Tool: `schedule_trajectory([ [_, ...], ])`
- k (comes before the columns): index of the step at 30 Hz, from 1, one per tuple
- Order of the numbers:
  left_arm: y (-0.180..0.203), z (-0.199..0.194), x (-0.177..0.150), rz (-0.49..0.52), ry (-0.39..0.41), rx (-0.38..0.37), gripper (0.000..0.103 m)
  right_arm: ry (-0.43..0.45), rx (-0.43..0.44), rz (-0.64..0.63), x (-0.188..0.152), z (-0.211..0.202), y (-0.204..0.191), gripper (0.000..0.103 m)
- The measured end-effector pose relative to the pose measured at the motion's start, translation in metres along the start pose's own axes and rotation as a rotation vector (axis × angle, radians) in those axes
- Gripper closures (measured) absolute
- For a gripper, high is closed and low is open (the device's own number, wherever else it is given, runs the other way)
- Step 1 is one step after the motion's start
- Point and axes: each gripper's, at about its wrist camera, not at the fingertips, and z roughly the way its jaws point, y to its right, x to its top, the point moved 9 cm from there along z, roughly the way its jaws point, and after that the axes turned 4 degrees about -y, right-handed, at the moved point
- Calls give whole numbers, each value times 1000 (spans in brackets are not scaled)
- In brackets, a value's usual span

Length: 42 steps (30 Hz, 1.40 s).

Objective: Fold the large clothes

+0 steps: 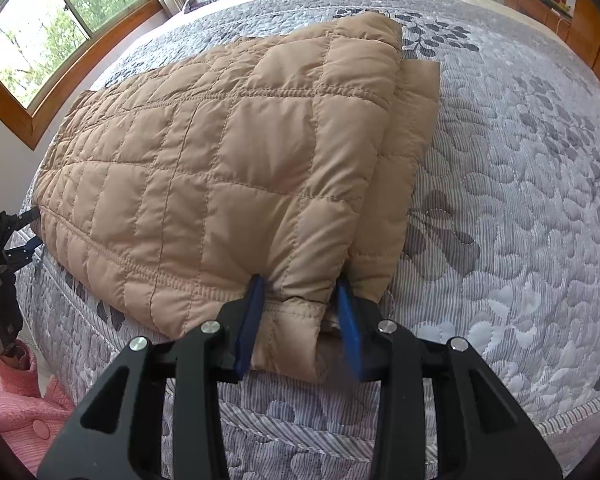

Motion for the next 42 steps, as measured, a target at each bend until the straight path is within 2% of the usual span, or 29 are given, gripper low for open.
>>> schedule_trajectory([
  [2,0,2,4,-40,11,-45,36,-4,0,0,0,0,-1,68],
  [4,-1,5,9,-65,18,-81,45,-8,-1,0,0,0,-2,68],
  [6,-4,11,11,-86,13,-105,64,-11,2,2,1,0,-1,68],
  [8,-1,14,10,-99,19,-141,78,-13,5,5,1,-1,-1,68],
  [9,2,11,10,-91,36,-139,84,-15,7,7,1,0,0,68],
  [11,12,2,8,-43,71,-103,89,-19,10,12,1,0,1,68],
  [14,35,-14,6,54,133,-57,90,-29,14,19,3,0,2,68],
  [15,39,-15,5,91,141,-18,90,-33,16,21,3,0,3,68],
  [18,25,1,2,60,99,31,90,-35,23,26,5,1,4,68],
  [19,11,16,0,12,50,25,89,-33,24,26,5,1,4,67],
  [20,0,28,-1,-41,22,-23,88,-31,27,26,5,1,4,67],
  [21,-2,31,0,-49,19,-49,88,-29,29,27,6,1,4,67],
  [26,-8,32,2,-31,17,-103,88,-27,30,24,5,1,3,67],
  [29,-16,27,2,-58,11,-142,90,-17,35,27,4,0,4,67],
  [32,-15,10,6,-16,55,-123,92,-13,46,35,2,-1,6,67],
  [34,-3,-7,7,43,107,-118,93,-15,51,40,1,-2,8,67],
  [37,25,-30,11,113,161,-151,93,-20,47,45,0,-4,8,67],
  [42,107,-58,14,307,218,-249,93,-28,41,49,1,-5,5,67],
])
